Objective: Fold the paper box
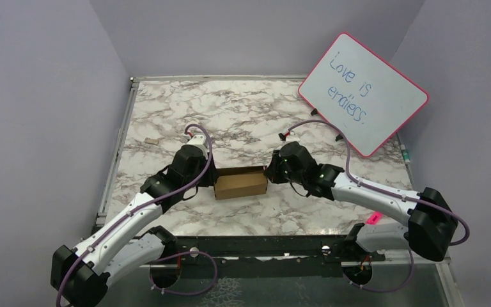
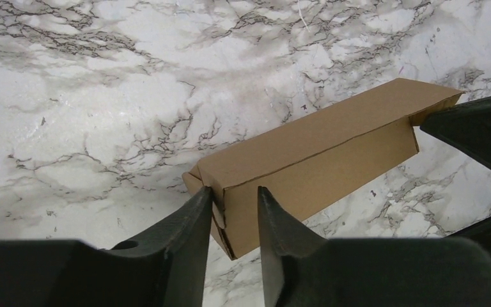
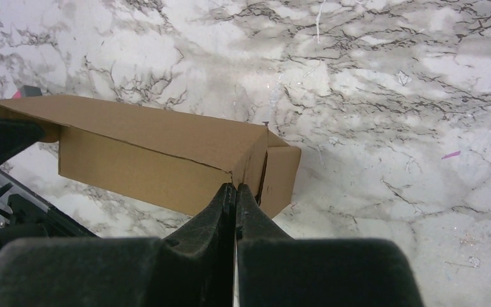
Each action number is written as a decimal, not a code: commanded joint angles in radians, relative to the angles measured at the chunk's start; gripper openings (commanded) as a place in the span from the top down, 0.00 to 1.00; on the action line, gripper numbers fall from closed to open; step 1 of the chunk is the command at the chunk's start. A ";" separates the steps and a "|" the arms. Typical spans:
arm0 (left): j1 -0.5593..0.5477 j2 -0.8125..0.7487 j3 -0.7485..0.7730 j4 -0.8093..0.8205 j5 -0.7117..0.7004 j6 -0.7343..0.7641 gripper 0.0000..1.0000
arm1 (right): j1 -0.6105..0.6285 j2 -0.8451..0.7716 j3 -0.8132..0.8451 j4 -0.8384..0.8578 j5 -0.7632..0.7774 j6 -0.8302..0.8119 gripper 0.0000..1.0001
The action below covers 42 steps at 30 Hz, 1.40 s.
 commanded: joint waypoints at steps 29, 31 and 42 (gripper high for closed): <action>-0.237 0.020 -0.123 0.067 -0.048 -0.247 0.98 | 0.033 -0.071 -0.109 0.030 0.094 0.060 0.94; -0.255 0.025 -0.132 0.075 -0.055 -0.254 0.96 | 0.034 -0.079 -0.115 0.032 0.095 0.054 0.94; -0.259 0.071 -0.116 0.178 -0.146 -0.198 0.89 | 0.033 -0.164 -0.183 0.059 0.148 0.036 0.94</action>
